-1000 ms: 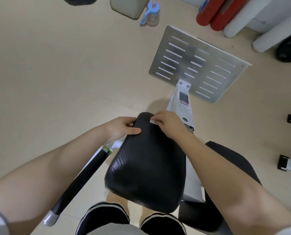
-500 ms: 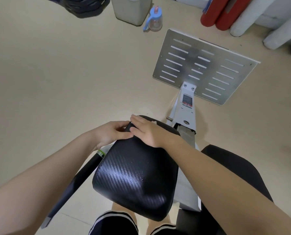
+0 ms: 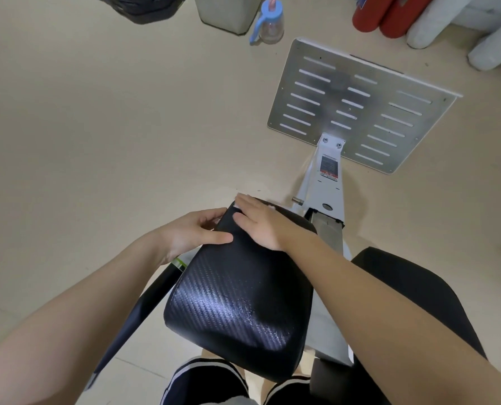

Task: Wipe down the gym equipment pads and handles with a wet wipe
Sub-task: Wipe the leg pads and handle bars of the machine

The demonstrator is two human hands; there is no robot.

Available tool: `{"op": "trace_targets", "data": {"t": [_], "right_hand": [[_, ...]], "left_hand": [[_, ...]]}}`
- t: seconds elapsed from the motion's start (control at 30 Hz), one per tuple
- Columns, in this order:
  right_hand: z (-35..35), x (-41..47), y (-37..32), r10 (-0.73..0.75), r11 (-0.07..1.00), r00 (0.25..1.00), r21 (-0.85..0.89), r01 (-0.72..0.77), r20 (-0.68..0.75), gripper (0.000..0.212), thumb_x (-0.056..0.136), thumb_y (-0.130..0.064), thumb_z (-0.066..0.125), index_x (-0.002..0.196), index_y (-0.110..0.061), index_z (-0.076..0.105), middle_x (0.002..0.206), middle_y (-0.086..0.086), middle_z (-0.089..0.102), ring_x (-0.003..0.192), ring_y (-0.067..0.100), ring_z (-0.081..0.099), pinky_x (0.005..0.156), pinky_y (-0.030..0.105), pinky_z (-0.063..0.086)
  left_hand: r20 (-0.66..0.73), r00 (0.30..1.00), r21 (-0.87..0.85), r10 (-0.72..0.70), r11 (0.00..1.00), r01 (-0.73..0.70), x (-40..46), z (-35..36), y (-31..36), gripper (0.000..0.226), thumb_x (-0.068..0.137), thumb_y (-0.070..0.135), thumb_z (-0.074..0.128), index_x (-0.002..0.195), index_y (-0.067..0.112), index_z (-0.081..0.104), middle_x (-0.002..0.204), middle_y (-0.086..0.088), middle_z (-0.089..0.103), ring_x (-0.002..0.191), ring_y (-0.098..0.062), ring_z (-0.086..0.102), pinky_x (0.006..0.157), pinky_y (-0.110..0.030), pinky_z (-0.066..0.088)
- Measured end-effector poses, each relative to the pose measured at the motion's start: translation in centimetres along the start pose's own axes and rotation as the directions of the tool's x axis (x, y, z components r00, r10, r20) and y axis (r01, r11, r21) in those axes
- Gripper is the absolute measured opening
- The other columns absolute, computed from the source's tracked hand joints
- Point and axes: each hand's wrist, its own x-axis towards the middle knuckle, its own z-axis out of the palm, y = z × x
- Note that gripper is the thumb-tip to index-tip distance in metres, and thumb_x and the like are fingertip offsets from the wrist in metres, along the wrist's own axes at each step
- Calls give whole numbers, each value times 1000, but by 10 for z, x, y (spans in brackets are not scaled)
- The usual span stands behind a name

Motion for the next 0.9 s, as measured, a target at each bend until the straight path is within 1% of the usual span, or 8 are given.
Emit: {"op": "trace_targets", "data": {"t": [0.1, 0.2, 0.3, 0.47, 0.57, 0.63, 0.7, 0.9], "right_hand": [[1, 13, 5, -98, 992, 994, -70, 100, 38, 35, 101, -28, 30, 125, -6, 41, 139, 5, 38, 134, 19, 29, 111, 37, 24], [-4, 3, 20, -65, 993, 998, -100, 65, -2, 43, 101, -28, 30, 138, -7, 35, 147, 4, 32, 136, 19, 29, 112, 32, 23], [-6, -24, 38, 25, 996, 997, -81, -31, -67, 35, 101, -28, 28, 127, -8, 42, 129, 3, 44, 123, 24, 42, 101, 34, 34], [1, -50, 52, 191, 980, 966, -28, -199, -174, 32, 100, -31, 27, 107, -6, 46, 110, 8, 46, 105, 21, 45, 85, 28, 32], [5, -42, 31, 141, 989, 966, -2, -145, -215, 22, 99, -29, 31, 86, -14, 39, 96, 1, 42, 94, 17, 41, 83, 30, 31], [10, -39, 16, 26, 1000, 986, -8, -27, -165, 21, 100, -27, 33, 102, -13, 48, 112, 4, 48, 117, 21, 42, 97, 34, 30], [12, -46, 7, -49, 999, 996, 8, 49, -79, 42, 101, -27, 33, 139, -9, 36, 149, 5, 31, 141, 16, 19, 115, 37, 13], [1, -80, 47, -186, 973, 979, -157, 171, -83, 43, 101, -23, 32, 143, -12, 32, 153, 2, 26, 140, 13, 22, 112, 25, 16]], "left_hand": [[12, 1000, 2, 5, 1000, -5, 1, 0, -1, 45, 72, 18, 67, 117, 18, 60, 114, 0, 67, 103, -11, 63, 84, -18, 51], [-92, 996, 78, -11, 997, 19, 2, 5, 4, 42, 75, 16, 72, 114, 11, 58, 107, -2, 63, 95, -13, 61, 73, -14, 51], [-182, 983, 160, -36, 985, 65, -2, 12, 9, 34, 84, 9, 66, 116, 11, 57, 98, -5, 62, 81, -16, 61, 62, -11, 53], [-243, 970, 184, -24, 980, 70, -8, 19, 12, 34, 85, 8, 64, 119, 9, 58, 110, -11, 65, 88, -22, 64, 74, -23, 54], [-322, 947, 260, 7, 962, 81, -9, 24, 9, 37, 84, 15, 66, 120, 10, 57, 114, -10, 64, 90, -23, 63, 77, -27, 53], [-403, 914, 403, 51, 906, 127, -9, 24, 7, 49, 82, 24, 68, 127, 12, 53, 120, -7, 60, 98, -23, 61, 88, -31, 48], [-461, 880, 528, 115, 833, 168, -10, 26, 7, 55, 82, 30, 68, 131, 11, 50, 127, -5, 57, 106, -22, 57, 93, -29, 42], [-390, 901, 662, 190, 738, 131, -27, 46, 13, 48, 78, 47, 66, 114, 16, 62, 103, 1, 63, 94, -18, 58, 81, -28, 41]]}}
